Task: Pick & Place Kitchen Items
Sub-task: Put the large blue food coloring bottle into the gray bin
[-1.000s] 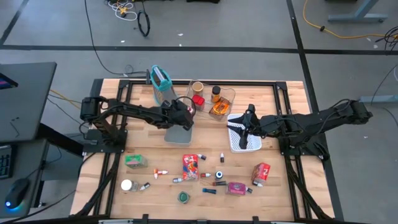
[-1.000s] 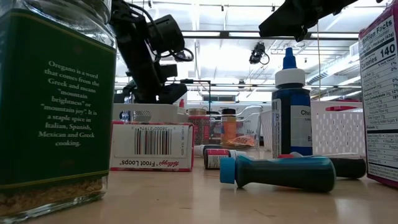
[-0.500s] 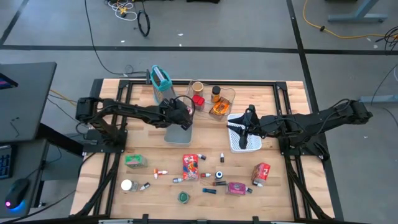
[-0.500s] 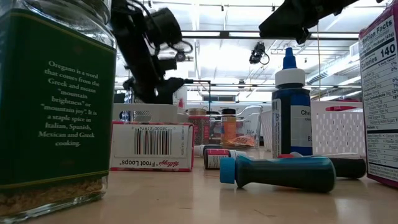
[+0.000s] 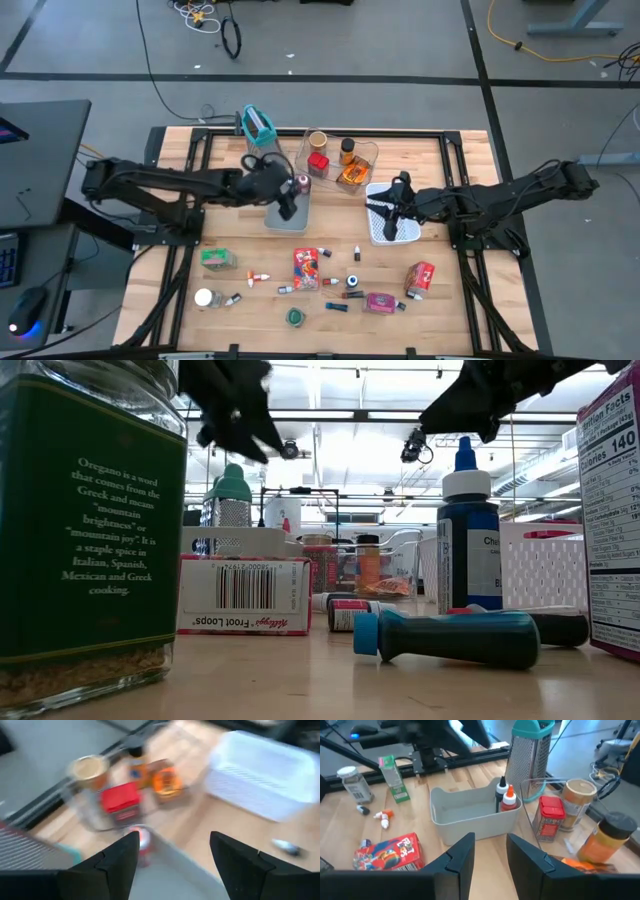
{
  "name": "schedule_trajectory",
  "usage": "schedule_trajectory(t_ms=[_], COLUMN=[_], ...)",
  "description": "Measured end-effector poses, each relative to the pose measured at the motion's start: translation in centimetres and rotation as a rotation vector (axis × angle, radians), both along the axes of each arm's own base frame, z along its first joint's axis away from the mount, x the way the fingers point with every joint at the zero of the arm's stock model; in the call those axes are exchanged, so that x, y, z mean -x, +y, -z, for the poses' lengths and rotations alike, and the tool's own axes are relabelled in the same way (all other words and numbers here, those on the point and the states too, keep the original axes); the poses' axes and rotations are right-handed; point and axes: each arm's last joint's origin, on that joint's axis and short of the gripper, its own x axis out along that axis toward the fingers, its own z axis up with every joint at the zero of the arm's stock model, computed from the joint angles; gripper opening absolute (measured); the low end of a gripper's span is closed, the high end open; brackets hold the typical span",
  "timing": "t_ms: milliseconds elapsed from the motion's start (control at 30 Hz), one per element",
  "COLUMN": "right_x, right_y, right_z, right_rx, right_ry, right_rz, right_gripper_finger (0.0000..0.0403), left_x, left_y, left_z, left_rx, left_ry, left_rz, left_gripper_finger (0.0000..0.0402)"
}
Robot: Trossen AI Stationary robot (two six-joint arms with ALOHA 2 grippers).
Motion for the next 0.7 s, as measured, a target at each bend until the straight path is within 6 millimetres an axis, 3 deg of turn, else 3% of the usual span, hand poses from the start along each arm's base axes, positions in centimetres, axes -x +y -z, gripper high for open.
schedule_trajectory(t_ms=[133,333,533,700], right_x=[-0.3,-1.8,-4.3,-5.7], right_y=[0.2,1.3,3.2,5.3], right_z=[0.5,2.4,4.4,6.2], right_rx=[-0.009,-0.031,-0.035,-0.052], right_ry=[0.031,0.133,0.112,0.091], right_rz=[-0.040,-0.251,-0.467,-0.761], right_gripper_finger=[0.0121,0.0127,0.0166,0.0205], left_x=[0.2,0.0,0.4,0.9], left_y=[-2.4,-7.7,-11.6,-13.2], left_z=[-1.1,-1.9,-2.0,-1.6], left_rx=[-0.018,-0.162,-0.161,-0.170], left_ry=[-0.064,-0.139,-0.207,-0.198], left_rz=[0.140,0.376,0.497,0.533], left_gripper_finger=[0.0254,0.0254,0.0254,0.0254])
